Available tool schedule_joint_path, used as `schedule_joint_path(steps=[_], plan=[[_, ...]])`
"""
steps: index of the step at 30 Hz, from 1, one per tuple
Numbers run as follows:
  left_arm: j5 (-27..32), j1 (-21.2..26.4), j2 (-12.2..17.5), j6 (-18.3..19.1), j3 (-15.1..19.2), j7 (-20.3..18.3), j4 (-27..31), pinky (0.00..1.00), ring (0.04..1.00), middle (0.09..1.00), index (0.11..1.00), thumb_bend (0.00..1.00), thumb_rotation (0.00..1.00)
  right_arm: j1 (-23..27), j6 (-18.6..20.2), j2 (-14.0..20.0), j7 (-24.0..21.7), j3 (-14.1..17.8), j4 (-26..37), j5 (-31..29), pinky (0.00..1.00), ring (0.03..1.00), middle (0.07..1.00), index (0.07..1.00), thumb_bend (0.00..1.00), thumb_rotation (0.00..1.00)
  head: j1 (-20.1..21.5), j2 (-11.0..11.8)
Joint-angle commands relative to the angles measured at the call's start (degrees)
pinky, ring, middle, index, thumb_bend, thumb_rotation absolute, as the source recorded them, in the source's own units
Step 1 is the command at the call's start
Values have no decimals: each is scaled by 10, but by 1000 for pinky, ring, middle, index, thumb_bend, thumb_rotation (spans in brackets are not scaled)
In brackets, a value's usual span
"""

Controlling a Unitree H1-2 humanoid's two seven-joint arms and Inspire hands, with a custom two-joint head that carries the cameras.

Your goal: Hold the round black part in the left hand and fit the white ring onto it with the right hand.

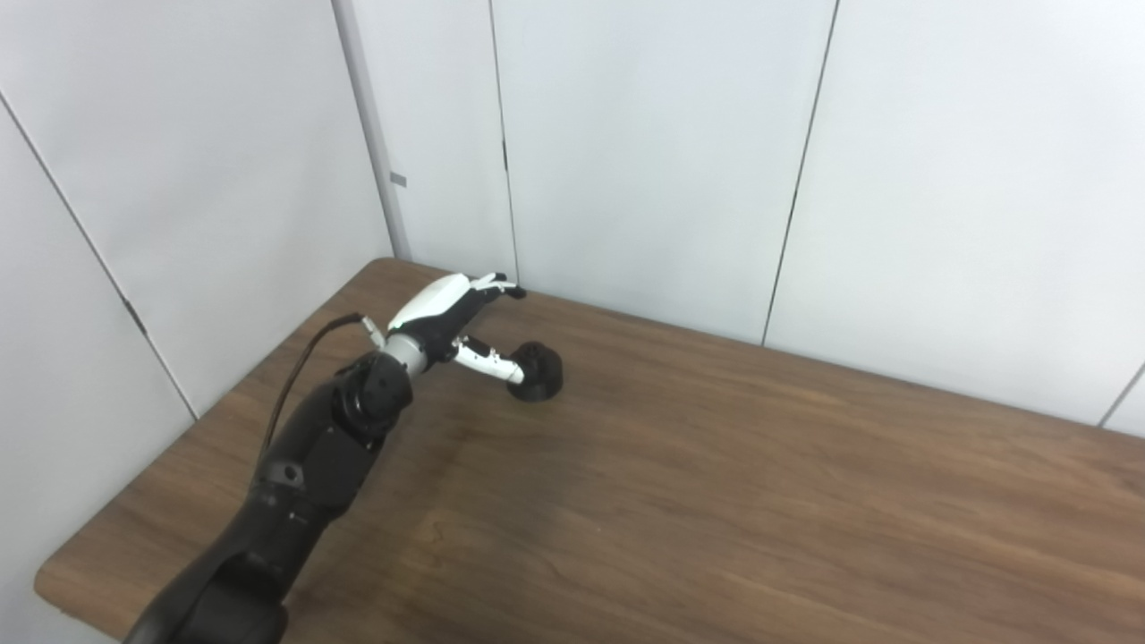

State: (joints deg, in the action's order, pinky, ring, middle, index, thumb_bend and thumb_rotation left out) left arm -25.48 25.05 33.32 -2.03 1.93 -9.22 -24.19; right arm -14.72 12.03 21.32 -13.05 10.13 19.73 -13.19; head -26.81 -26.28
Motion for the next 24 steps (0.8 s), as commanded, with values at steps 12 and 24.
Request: schedule_joint_path(steps=[12,24], plan=[[-6,13,-5,32,-33,17,14,1000,1000,1000,862,1000,334,-8,9,12,-6,-2,8,1,1000,1000,1000,1000,984,566,3,-5],[-26,13,0,53,-58,22,14,1000,1000,1000,829,1000,326,-10,14,14,-8,0,10,-3,1000,1000,1000,1000,1000,581,2,-8]])
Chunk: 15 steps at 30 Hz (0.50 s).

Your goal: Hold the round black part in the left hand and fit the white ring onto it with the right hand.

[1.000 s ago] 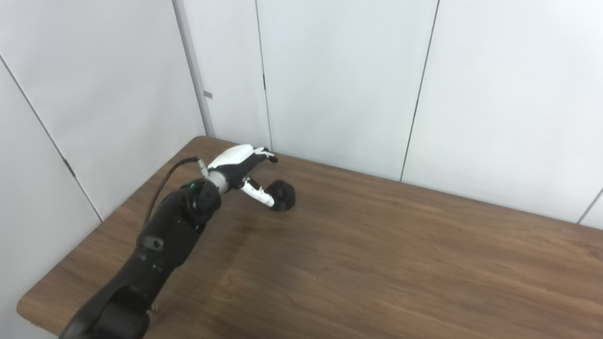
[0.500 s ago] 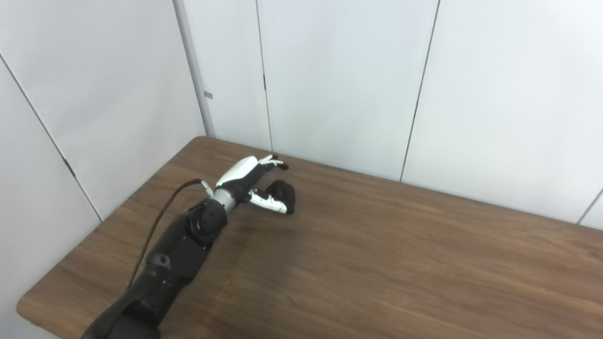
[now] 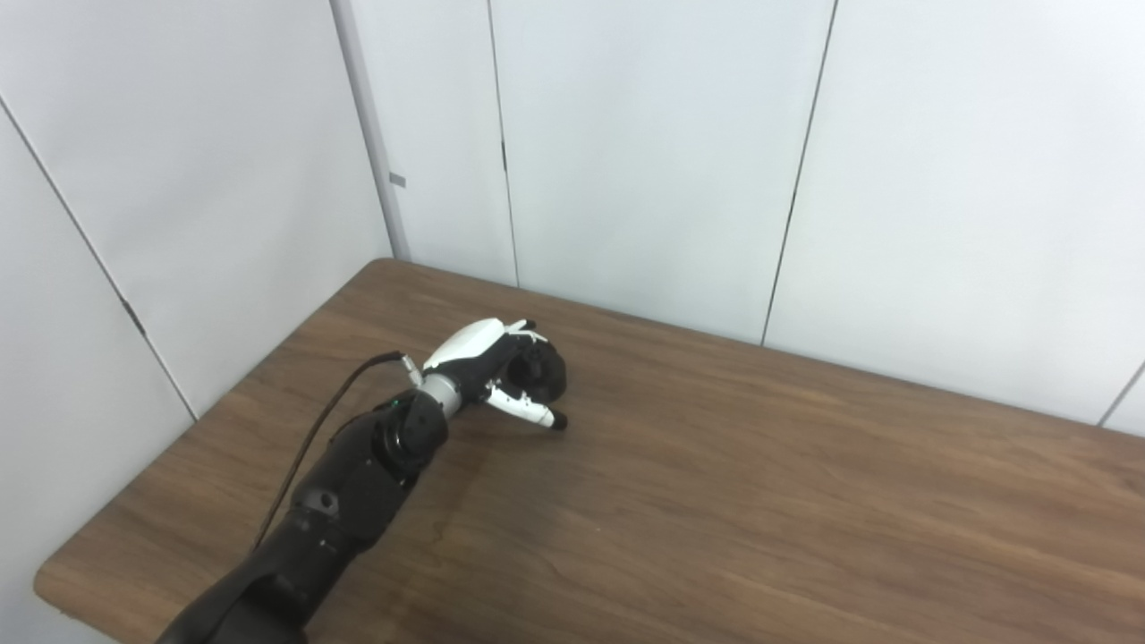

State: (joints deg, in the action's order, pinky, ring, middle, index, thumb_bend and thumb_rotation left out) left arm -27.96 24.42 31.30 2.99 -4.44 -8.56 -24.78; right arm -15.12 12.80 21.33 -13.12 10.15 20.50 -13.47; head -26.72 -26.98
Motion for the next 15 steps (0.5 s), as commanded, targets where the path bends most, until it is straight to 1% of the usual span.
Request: schedule_joint_path(steps=[1,3,7,11,15], plan=[[-2,18,23,5,6,14,22,1000,1000,1000,837,1000,327,-6,5,15,-8,0,2,0,1000,1000,1000,1000,1000,580,1,-1],[-2,17,27,9,8,12,23,1000,1000,1000,840,1000,329,-5,5,15,-8,1,1,0,1000,1000,1000,1000,1000,576,1,-1],[0,11,36,14,10,10,28,1000,1000,1000,816,1000,311,-5,5,17,-8,1,2,1,1000,1000,1000,1000,997,576,-1,-1],[-1,6,45,18,12,11,30,1000,1000,1000,821,1000,305,-7,0,20,-11,2,-1,0,1000,1000,1000,1000,987,579,-1,-1],[-4,1,54,34,15,6,44,1000,1000,1000,844,1000,296,-8,3,20,-10,4,1,-3,1000,1000,1000,1000,990,571,-1,-2]])
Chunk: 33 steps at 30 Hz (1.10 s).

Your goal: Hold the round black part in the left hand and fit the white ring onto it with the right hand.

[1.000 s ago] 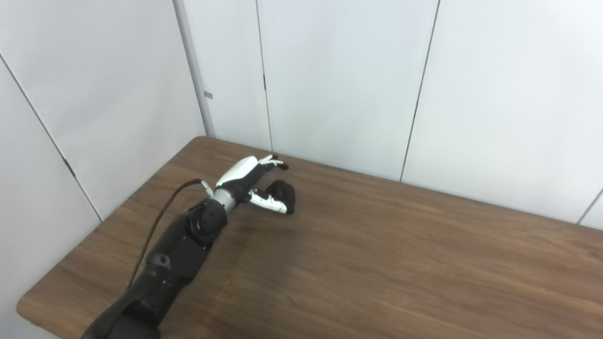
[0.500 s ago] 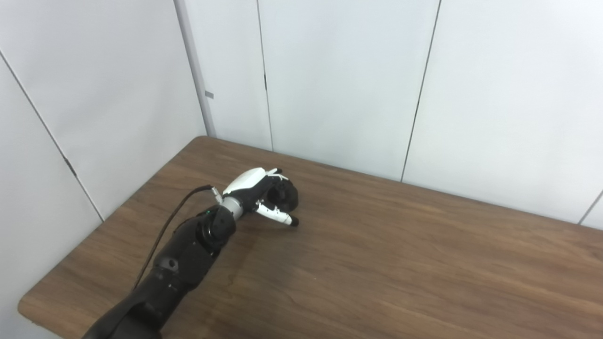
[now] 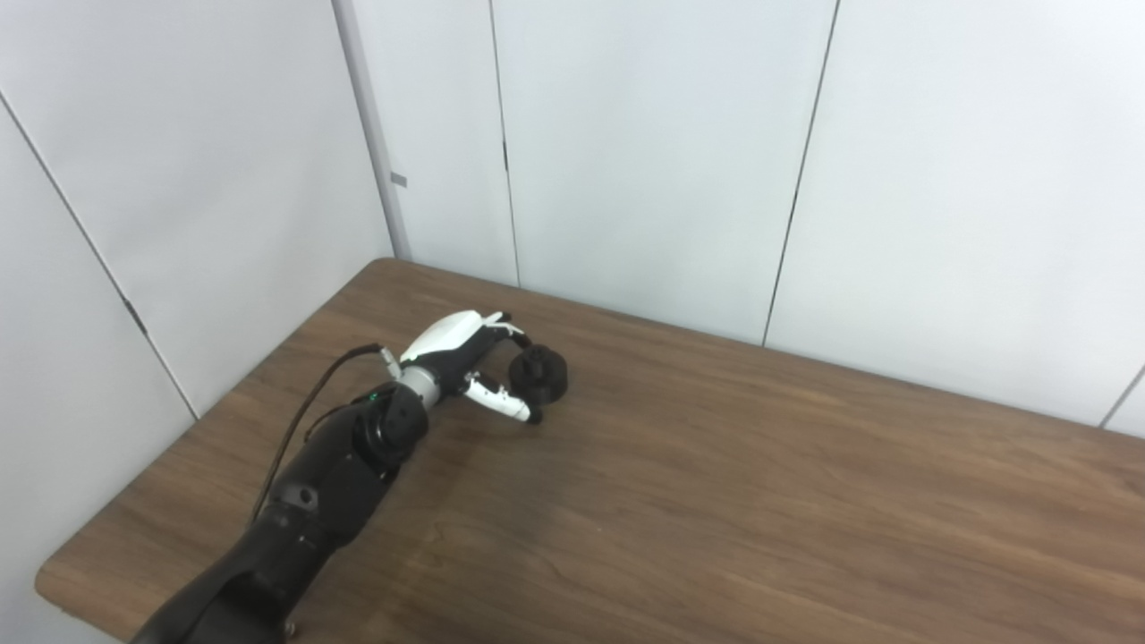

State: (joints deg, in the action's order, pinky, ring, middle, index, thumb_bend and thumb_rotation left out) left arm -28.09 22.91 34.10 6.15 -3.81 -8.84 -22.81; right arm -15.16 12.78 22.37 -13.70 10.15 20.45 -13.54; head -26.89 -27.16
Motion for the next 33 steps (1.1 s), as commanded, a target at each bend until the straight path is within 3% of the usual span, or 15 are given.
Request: schedule_joint_path(steps=[1,11,22,28,33], plan=[[-1,15,28,3,10,8,26,1000,1000,1000,843,1000,293,-8,3,9,-5,4,1,-3,1000,1000,1000,1000,989,569,1,-1],[11,7,33,-2,15,7,26,1000,1000,1000,840,1000,278,-11,3,11,-4,4,4,-2,1000,1000,1000,1000,1000,572,1,-3],[6,31,28,28,-15,-17,2,1000,1000,1000,925,1000,322,-13,2,9,-5,1,8,-4,1000,1000,1000,1000,1000,570,7,-2],[4,51,20,55,-38,-37,-7,1000,1000,1000,920,1000,334,-15,0,10,-4,0,9,-1,1000,1000,1000,1000,981,564,8,-3],[11,61,14,50,-41,-34,-20,1000,1000,1000,903,1000,305,-16,5,8,-2,-2,13,0,1000,1000,1000,1000,985,561,12,-3]])
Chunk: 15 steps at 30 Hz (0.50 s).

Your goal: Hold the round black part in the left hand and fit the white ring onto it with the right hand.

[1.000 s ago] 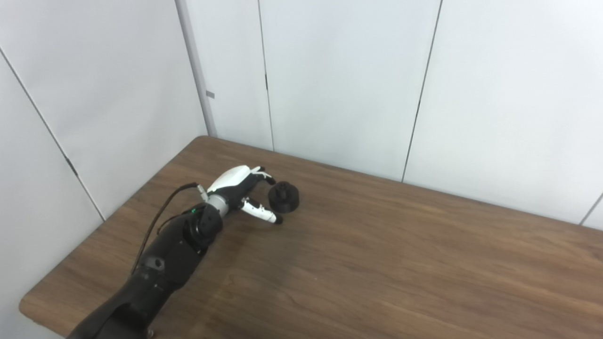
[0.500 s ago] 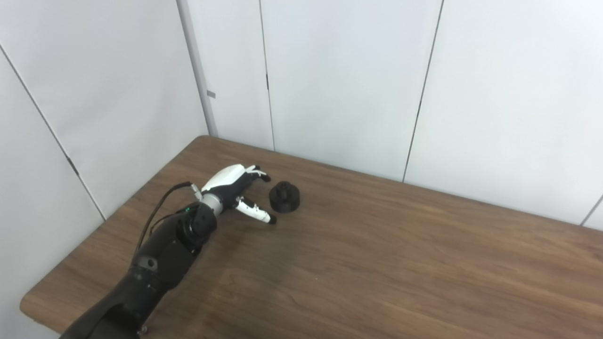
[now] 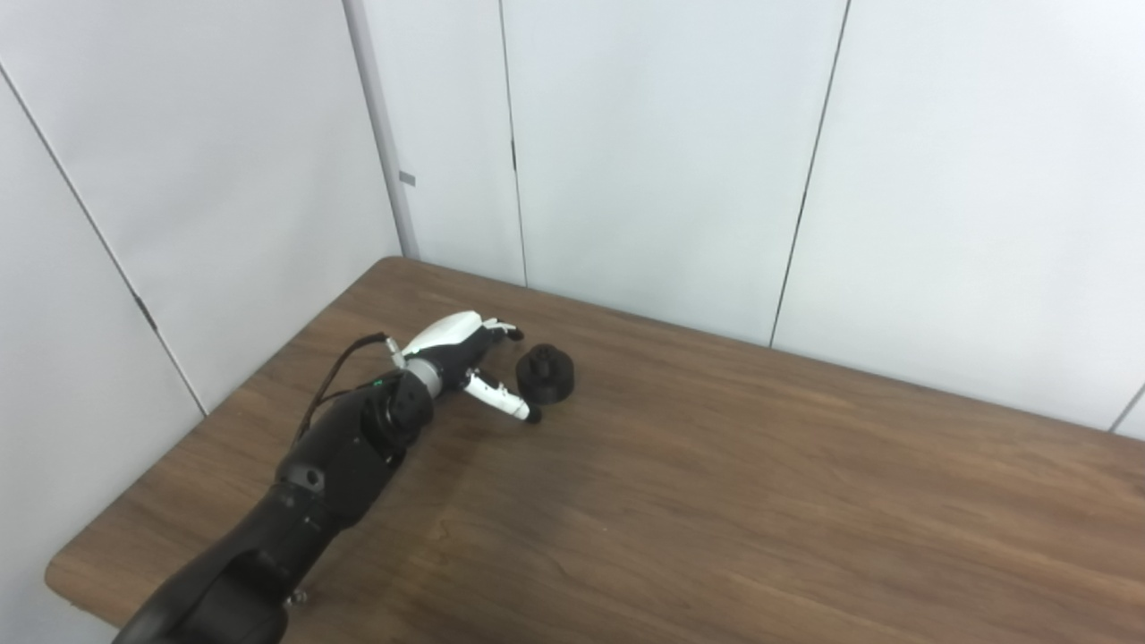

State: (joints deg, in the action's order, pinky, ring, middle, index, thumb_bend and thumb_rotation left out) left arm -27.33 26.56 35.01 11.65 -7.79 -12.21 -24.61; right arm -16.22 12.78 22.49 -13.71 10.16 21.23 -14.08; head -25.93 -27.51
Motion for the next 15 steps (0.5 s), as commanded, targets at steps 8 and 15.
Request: schedule_joint_path(steps=[8,15], plan=[[-3,34,-7,-17,-17,12,-23,1000,1000,1000,891,1000,306,-6,-1,6,-5,-4,6,4,1000,1000,1000,1000,970,563,4,0],[-11,39,-7,-12,-27,6,-22,1000,1000,1000,861,1000,308,-6,1,6,-3,-5,7,7,1000,1000,1000,1000,983,576,4,0]])
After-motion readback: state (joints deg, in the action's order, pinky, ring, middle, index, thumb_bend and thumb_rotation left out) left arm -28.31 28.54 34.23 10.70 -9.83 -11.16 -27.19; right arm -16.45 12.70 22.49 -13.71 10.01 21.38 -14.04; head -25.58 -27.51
